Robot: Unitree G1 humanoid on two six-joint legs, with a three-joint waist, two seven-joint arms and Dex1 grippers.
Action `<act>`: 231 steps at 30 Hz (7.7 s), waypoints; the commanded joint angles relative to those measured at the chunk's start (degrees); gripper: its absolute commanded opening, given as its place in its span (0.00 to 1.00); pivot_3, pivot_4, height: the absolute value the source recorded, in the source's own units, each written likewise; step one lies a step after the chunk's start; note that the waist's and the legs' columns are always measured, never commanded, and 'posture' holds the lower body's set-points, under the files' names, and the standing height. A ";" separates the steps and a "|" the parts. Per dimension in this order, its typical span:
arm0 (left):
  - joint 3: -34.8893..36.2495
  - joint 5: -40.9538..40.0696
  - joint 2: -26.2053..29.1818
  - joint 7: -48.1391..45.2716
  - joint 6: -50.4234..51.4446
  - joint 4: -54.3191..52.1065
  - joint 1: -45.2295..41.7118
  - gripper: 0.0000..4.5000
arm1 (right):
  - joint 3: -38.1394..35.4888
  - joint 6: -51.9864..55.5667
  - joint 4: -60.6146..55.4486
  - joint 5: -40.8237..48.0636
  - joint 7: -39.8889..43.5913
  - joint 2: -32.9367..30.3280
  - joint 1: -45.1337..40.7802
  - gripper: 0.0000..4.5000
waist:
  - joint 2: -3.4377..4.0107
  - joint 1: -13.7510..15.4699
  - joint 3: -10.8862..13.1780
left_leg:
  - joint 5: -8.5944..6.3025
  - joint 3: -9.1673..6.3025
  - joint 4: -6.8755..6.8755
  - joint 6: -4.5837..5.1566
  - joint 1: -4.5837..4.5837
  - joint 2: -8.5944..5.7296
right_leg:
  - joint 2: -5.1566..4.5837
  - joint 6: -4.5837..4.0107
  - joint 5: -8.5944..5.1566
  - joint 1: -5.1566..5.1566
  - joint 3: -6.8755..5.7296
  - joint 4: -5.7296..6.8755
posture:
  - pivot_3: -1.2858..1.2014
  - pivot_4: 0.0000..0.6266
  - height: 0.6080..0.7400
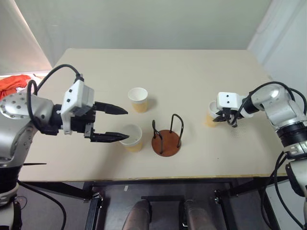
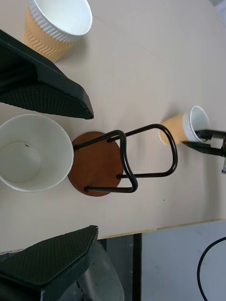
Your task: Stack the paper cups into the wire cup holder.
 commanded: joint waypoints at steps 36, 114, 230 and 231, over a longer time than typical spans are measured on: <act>1.75 0.00 3.46 -1.13 -0.90 -1.60 1.38 0.88 | -4.47 21.81 -34.98 24.47 7.87 5.88 -4.91 0.52 | -0.02 -0.14 -0.01 | 0.06 -0.02 -0.03 -0.10 0.03 0.05 | 0.12 -0.42 -0.28 -0.05 -0.02 0.09 | 0.52 0.24 1.00; -4.67 5.56 3.32 -6.40 -4.54 2.64 -2.27 0.88 | -3.91 16.18 -36.14 22.58 7.60 3.21 -7.54 0.01 | -0.04 -0.17 -0.02 | 0.02 -0.03 -0.05 -0.08 -0.01 0.06 | 0.10 -0.52 -0.30 -0.10 -0.02 0.09 | 0.52 0.24 1.00; -59.07 9.85 -19.31 -16.56 -56.48 70.20 -62.10 0.69 | -50.74 32.51 -64.13 62.17 -35.55 -3.47 49.49 0.96 | 0.00 1.72 -0.05 | -0.87 0.20 2.01 1.19 -1.22 -0.43 | -0.14 2.68 0.38 0.45 0.33 -1.11 | 0.52 0.24 1.00; -57.93 13.41 -20.13 -16.24 -57.44 74.38 -61.87 0.69 | -49.74 32.37 -63.80 61.96 -35.55 -3.33 48.82 0.96 | 0.00 1.65 -0.05 | -0.87 0.22 1.99 1.18 -1.18 -0.43 | -0.13 2.67 0.37 0.45 0.34 -1.10 | 0.52 0.24 1.00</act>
